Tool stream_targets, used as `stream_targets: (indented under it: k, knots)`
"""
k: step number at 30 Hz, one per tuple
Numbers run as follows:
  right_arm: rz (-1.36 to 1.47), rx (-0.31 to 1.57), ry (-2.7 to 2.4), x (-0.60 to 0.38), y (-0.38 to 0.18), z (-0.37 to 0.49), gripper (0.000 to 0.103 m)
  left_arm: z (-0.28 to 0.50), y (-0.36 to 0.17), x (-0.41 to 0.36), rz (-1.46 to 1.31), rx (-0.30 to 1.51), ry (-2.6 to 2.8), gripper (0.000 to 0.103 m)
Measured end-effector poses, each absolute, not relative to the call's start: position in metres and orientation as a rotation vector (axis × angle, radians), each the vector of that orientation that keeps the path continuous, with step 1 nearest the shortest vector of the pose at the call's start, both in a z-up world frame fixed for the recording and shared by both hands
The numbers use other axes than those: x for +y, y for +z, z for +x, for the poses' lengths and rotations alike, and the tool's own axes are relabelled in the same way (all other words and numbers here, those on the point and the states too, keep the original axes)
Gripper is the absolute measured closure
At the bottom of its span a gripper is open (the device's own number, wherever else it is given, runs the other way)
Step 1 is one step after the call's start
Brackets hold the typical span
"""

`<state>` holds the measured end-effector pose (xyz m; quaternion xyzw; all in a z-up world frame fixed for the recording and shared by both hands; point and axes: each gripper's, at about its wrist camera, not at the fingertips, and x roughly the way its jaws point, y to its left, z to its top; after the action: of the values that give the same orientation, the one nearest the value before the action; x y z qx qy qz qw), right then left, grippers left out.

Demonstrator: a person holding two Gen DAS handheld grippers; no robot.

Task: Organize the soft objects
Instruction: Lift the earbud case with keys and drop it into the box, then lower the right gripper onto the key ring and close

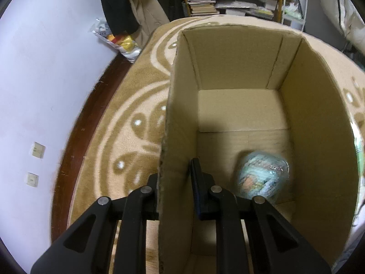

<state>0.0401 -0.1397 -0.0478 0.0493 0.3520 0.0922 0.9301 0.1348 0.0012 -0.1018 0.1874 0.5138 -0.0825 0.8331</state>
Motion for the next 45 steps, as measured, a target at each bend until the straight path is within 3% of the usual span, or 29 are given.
stream_targets:
  k: [4, 22, 29, 37, 39, 40, 43, 44, 45]
  knots:
    - [0.118, 0.707, 0.132, -0.155, -0.044, 0.043, 0.018, 0.135, -0.1, 0.003, 0.38, 1.089, -0.175, 0.086]
    - [0.24, 0.855, -0.04, -0.222, -0.09, 0.059, 0.02, 0.136, -0.102, 0.005, 0.375, 1.086, -0.172, 0.086]
    - [0.25, 0.971, -0.052, -0.225, -0.129, 0.061, 0.036, 0.136, -0.102, 0.006, 0.374, 1.087, -0.171, 0.086]
    - [0.285, 1.084, -0.04, -0.226, -0.161, 0.069, 0.046, 0.135, -0.101, 0.006, 0.375, 1.086, -0.17, 0.085]
    - [0.241, 1.076, -0.058, -0.223, -0.161, 0.07, 0.055, 0.136, -0.101, 0.006, 0.375, 1.087, -0.17, 0.085]
    - [0.218, 1.079, -0.049, -0.221, -0.16, 0.07, 0.071, 0.135, -0.101, 0.005, 0.376, 1.086, -0.17, 0.085]
    - [0.216, 1.092, -0.036, -0.218, -0.16, 0.068, 0.075, 0.136, -0.101, 0.006, 0.375, 1.087, -0.168, 0.085]
    - [0.21, 1.085, -0.034, -0.217, -0.158, 0.067, 0.096, 0.135, -0.101, 0.006, 0.374, 1.088, -0.167, 0.085]
    - [0.203, 1.076, -0.042, -0.216, -0.156, 0.066, 0.096, 0.135, -0.102, 0.007, 0.373, 1.088, -0.165, 0.085]
